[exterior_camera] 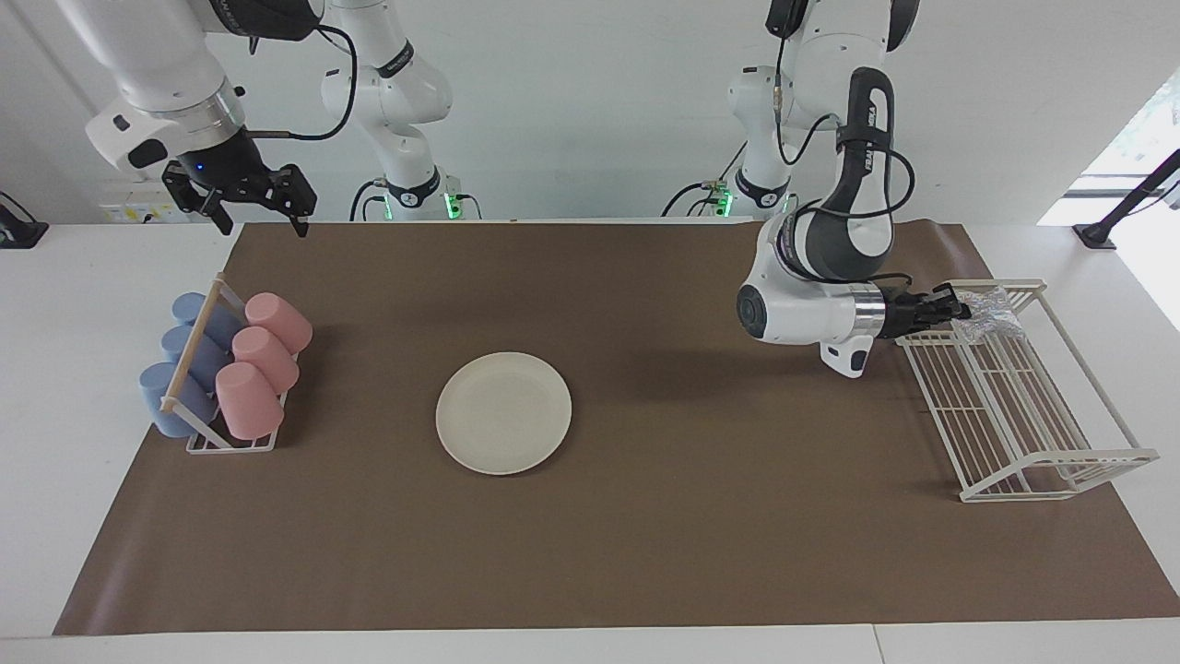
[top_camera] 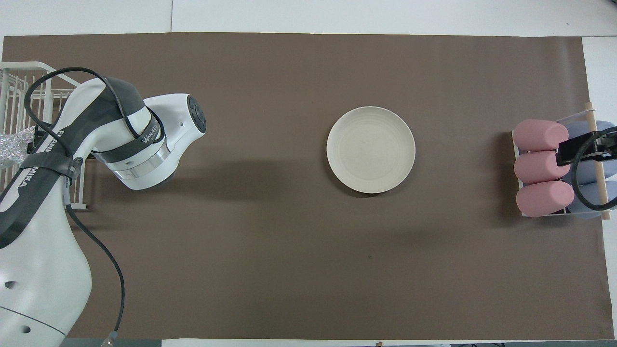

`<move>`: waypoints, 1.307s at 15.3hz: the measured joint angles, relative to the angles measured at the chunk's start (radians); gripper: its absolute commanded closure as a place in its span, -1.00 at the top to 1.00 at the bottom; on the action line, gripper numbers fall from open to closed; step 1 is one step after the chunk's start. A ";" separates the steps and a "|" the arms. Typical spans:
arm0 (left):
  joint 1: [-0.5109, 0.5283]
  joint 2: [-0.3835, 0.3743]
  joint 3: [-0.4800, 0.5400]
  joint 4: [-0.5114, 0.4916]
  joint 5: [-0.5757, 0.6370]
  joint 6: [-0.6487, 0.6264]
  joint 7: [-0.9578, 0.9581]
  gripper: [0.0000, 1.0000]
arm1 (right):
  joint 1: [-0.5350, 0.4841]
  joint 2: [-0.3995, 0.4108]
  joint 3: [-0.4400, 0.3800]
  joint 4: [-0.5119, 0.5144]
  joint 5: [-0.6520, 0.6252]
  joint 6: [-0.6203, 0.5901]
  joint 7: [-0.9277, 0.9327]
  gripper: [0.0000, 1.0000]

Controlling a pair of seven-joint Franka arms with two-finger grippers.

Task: Wipe plate with sponge
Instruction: 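Lower the sponge into the white wire rack with the left gripper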

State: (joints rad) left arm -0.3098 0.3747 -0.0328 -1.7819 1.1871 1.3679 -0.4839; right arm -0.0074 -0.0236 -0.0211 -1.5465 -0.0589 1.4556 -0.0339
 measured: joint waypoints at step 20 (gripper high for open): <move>0.081 0.004 -0.007 -0.022 -0.019 0.162 -0.027 1.00 | -0.008 0.017 -0.003 -0.031 0.001 -0.015 -0.014 1.00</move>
State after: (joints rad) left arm -0.2292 0.3783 -0.0397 -1.8043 1.1686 1.5303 -0.5109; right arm -0.0153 -0.0063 -0.0244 -1.5773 -0.0581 1.4404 -0.0478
